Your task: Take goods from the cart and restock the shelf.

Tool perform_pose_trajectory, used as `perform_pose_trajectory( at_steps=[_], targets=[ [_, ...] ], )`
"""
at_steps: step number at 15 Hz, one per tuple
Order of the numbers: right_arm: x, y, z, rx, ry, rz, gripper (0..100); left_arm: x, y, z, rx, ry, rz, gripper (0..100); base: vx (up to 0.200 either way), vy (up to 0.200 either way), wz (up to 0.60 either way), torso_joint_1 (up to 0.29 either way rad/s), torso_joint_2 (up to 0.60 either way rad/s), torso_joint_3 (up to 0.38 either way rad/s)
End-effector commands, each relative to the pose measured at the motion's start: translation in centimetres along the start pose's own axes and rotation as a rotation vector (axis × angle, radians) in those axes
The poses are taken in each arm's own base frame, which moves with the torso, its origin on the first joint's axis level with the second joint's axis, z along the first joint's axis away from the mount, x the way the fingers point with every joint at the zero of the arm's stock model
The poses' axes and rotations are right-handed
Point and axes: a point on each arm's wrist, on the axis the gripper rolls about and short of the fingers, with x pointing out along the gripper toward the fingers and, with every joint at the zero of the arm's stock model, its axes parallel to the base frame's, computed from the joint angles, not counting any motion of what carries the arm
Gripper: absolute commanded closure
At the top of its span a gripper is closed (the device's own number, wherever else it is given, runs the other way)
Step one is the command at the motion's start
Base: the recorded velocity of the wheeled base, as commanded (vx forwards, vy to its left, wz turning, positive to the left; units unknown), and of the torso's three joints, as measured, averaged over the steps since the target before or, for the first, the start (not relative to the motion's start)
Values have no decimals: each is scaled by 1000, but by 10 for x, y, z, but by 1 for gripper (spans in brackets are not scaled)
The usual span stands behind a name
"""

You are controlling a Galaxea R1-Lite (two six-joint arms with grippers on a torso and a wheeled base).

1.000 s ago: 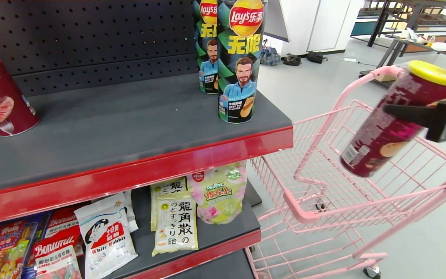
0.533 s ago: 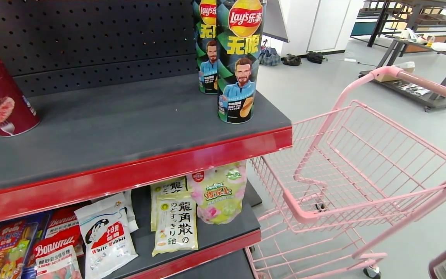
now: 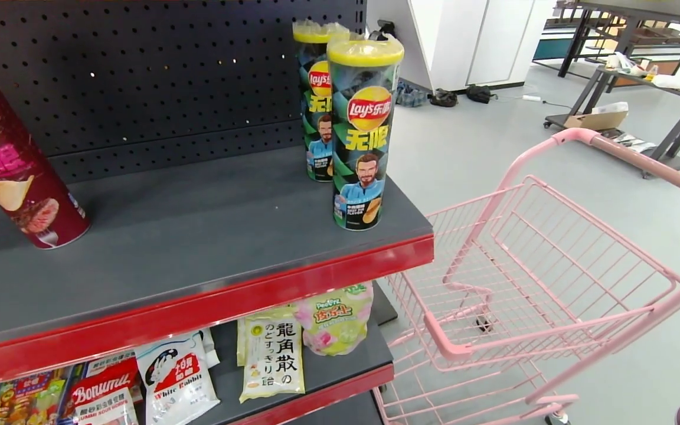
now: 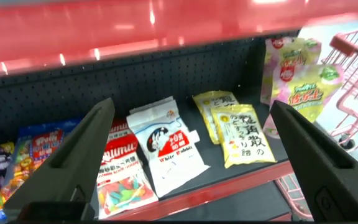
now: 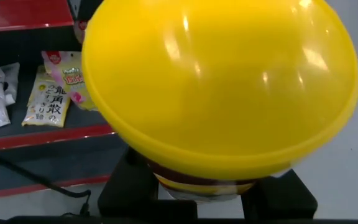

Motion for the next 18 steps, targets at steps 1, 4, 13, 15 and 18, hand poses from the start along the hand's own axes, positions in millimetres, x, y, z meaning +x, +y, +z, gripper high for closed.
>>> perform_pose_trajectory(
  at_steps=[1, 4, 13, 15, 18],
  targets=[
    [2, 0, 0, -1, 11, 2, 100, 0, 0, 0, 0, 2, 0, 0, 0, 0, 0, 178, -549, -373],
    [6, 0, 1, -13, 26, 5, 100, 0, 0, 0, 0, 0, 0, 0, 0, 0, 0, 199, -580, -377],
    [13, 0, 4, -33, 50, 7, 100, 0, 0, 0, 0, 2, 0, 0, 0, 0, 0, 188, -471, -289],
    [13, 0, 4, -41, 50, 4, 100, 0, 0, 0, 0, 2, 0, 0, 0, 0, 0, 25, -77, -35],
    [13, 0, 2, -48, 55, 2, 100, 0, 0, 0, 0, 2, 0, 0, 0, 0, 600, 9, -14, -7]
  ],
)
